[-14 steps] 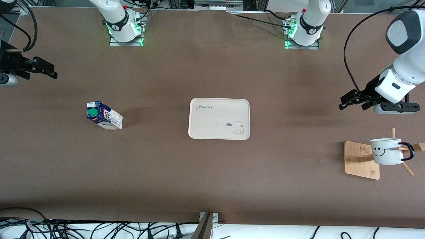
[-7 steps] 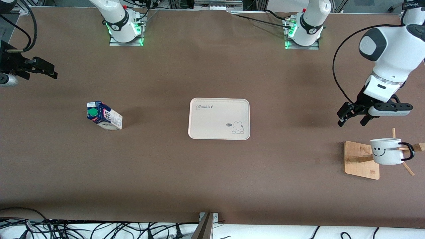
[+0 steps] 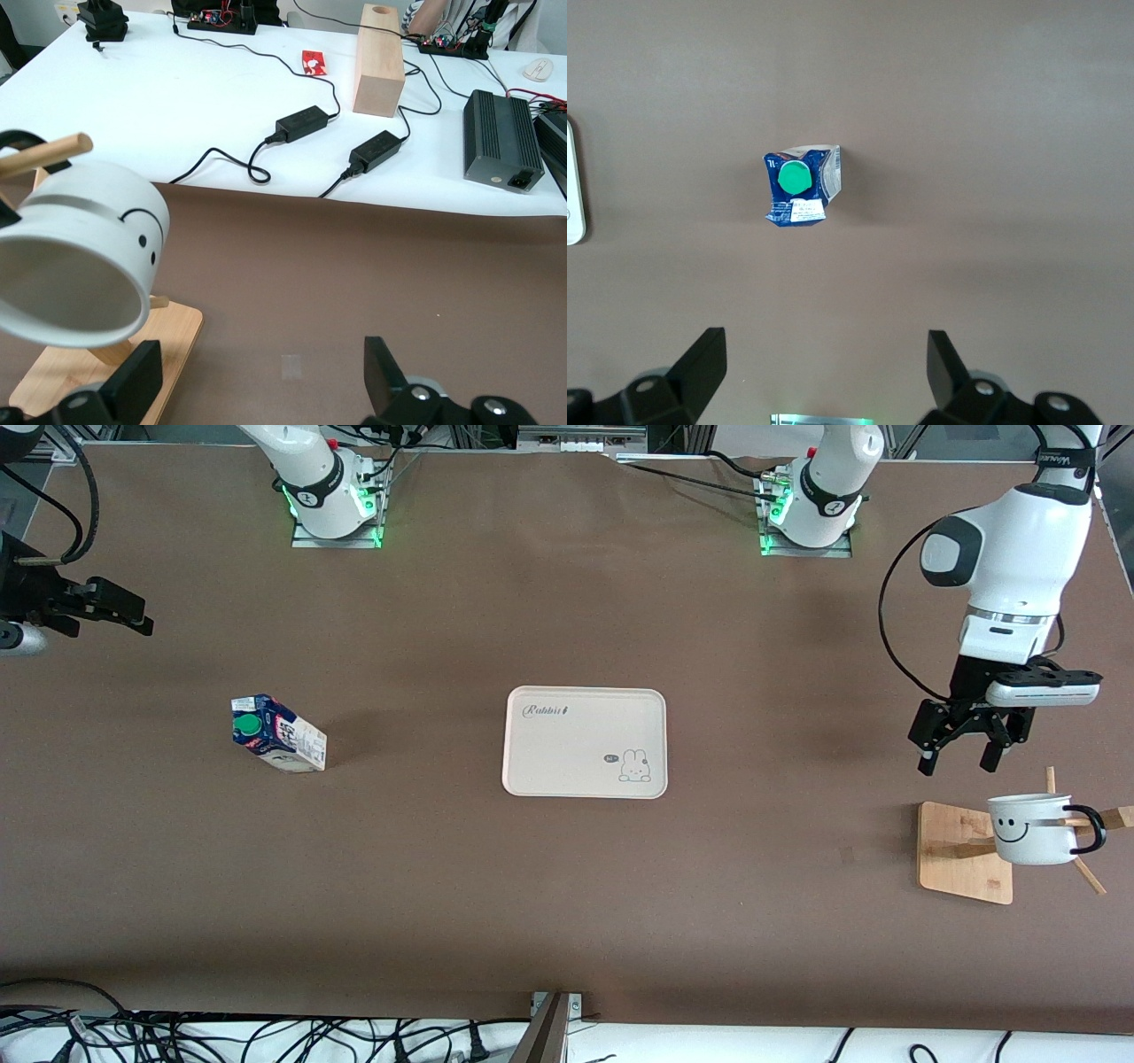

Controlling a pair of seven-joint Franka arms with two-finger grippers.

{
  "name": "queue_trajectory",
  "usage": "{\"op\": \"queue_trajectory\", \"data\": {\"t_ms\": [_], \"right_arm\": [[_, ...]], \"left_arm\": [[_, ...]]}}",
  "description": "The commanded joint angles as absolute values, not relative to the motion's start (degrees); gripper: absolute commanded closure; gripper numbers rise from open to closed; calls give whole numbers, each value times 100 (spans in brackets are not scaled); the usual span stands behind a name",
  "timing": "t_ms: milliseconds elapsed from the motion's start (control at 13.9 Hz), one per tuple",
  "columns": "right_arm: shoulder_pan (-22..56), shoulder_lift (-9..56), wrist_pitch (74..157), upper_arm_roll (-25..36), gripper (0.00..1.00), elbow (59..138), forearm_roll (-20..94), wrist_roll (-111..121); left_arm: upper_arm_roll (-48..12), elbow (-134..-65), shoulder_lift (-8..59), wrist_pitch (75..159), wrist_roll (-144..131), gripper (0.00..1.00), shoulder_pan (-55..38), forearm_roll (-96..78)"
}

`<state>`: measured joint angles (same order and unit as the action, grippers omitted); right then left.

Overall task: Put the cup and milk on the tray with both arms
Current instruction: 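Move the left gripper toward the white mug on the wooden mug tree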

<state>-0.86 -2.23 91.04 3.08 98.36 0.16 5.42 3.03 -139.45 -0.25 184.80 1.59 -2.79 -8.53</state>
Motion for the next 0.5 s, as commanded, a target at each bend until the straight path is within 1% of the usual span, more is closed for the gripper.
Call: {"op": "queue_trajectory", "data": {"t_ms": [0,432], "right_arm": [[-132,-185,9018,290,0,9729,18,527],[-132,-185,9018,290,0,9729,18,527]], "left_arm": [[316,-14036,-114,18536,264,0,-308,-905],[316,-14054,-53,18536,438,0,-220,-905]]}}
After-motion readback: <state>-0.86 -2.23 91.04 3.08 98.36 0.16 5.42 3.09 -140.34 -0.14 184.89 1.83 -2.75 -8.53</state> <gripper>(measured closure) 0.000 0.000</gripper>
